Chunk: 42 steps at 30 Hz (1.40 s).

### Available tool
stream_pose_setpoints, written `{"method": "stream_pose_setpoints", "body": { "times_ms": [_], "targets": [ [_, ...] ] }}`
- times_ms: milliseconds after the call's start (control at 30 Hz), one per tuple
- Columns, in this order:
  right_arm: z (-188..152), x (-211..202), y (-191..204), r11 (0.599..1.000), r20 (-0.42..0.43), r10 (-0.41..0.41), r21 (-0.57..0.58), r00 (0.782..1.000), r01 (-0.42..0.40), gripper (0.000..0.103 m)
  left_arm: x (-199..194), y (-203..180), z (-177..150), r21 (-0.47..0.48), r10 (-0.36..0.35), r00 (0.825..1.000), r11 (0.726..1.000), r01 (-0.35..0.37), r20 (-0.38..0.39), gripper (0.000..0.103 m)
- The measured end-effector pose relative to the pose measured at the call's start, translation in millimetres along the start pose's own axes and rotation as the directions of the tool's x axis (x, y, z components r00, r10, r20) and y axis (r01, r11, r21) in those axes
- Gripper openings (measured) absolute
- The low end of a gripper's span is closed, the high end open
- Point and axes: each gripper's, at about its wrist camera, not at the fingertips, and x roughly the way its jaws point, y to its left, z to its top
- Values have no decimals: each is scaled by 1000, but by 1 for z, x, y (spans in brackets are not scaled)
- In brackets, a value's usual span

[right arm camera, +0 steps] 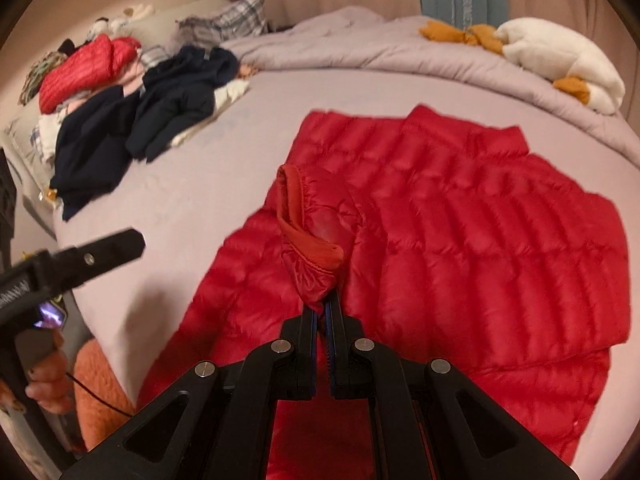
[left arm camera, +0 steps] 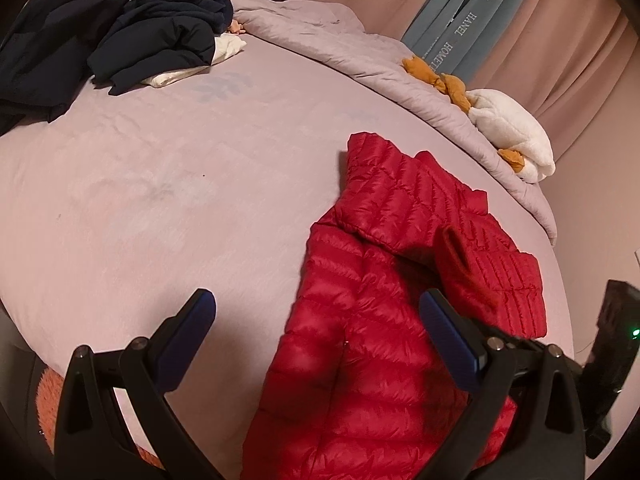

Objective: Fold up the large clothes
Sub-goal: 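Lay the sleeve cuff on the jacket body and open the right tool, then reach the left tool to the laid sleeve cuff and close on it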

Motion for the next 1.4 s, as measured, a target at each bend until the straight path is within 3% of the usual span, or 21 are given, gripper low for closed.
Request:
{"method": "stream_pose_setpoints", "body": {
  "times_ms": [333, 633, 733, 800, 933, 1067, 1167, 1267, 1400],
  "targets": [
    [-16, 33, 6, 1000, -103, 14, 28, 995, -11, 5, 5, 2, -4, 3, 9, 1000, 1000, -9, -18, 102],
    [-16, 21, 2, 999, -94, 40, 40, 995, -37, 7, 8, -2, -7, 10, 7, 999, 1000, -6, -34, 102],
    [-16, 13, 0, 998, -83, 50, 41, 995, -47, 17, 9, -5, -8, 16, 3, 999, 1000, -2, -35, 102],
    [-17, 5, -2, 997, -64, 54, 56, 997, -50, 35, 9, -8, -8, 24, -2, 999, 1000, 3, -37, 102],
    [-16, -12, -10, 996, -19, 52, 78, 998, -50, 39, 10, -14, -9, 38, -17, 999, 999, 19, -38, 102],
    [-18, -34, -25, 992, 37, 29, 123, 999, -33, 50, 14, -21, -10, 52, -64, 997, 996, 66, -44, 101],
    [-20, -43, -41, 986, 65, -25, 167, 998, 14, 50, 24, -27, -11, 52, -116, 991, 991, 119, -67, 98],
    [-26, -48, -57, 974, 74, -67, 223, 995, 49, 50, 41, -38, -16, 47, -197, 973, 978, 204, -119, 95],
    [-36, -48, -76, 952, 56, -115, 291, 992, 94, 50, 67, -54, -22, 60, -226, 957, 969, 240, -181, 89]
  ]
}}
